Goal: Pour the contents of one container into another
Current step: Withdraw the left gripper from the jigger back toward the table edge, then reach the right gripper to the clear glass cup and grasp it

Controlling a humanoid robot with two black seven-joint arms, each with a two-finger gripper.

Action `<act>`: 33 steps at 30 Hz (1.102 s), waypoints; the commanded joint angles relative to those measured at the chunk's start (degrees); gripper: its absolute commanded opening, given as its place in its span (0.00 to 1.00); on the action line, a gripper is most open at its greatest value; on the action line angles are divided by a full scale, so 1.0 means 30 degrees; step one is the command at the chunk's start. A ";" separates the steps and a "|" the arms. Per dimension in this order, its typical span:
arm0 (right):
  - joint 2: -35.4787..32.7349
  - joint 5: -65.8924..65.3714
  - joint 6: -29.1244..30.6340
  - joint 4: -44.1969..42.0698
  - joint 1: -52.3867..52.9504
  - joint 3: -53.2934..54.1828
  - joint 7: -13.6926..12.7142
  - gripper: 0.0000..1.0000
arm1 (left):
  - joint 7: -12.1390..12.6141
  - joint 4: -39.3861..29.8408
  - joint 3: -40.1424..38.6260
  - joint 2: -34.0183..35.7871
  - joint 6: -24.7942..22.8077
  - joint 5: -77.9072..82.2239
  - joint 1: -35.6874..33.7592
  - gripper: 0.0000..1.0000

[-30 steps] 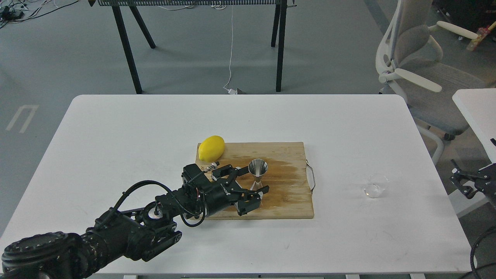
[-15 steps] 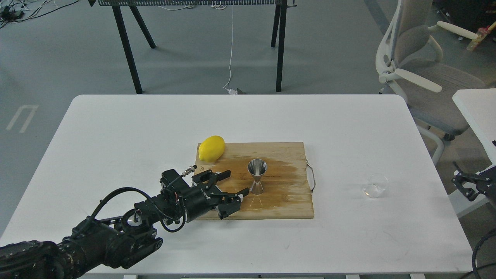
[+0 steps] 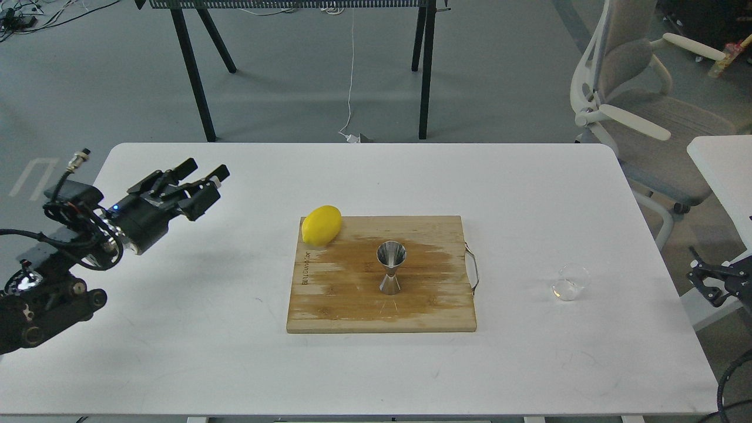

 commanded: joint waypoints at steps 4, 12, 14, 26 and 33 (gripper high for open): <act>-0.0839 -0.0257 0.0000 -0.0032 0.0709 -0.0248 -0.1914 0.99 | -0.0003 -0.0063 -0.5337 0.0892 -1.3807 -0.4663 0.0452 0.82; -0.1046 0.0413 0.0000 0.1104 0.1766 0.0191 -0.4966 0.99 | -0.0003 0.4063 -0.6018 0.0982 -1.5778 -1.9625 0.0716 1.00; -0.1104 0.2745 0.0000 0.2362 0.1358 0.0075 -0.5053 0.99 | -0.0003 0.4272 -0.5929 0.0631 -1.5778 -2.2356 0.0950 1.00; -0.0256 1.6149 0.0000 0.9341 -0.7927 -0.0394 -0.4996 0.99 | -0.0003 0.4361 -0.6164 -0.1684 -1.5778 -2.4831 0.1069 1.00; 0.0124 1.6090 0.0000 0.9431 -0.8373 -0.0776 -0.4791 0.98 | -0.0003 0.4420 -0.6076 -0.1919 -1.5778 -2.4831 0.1508 1.00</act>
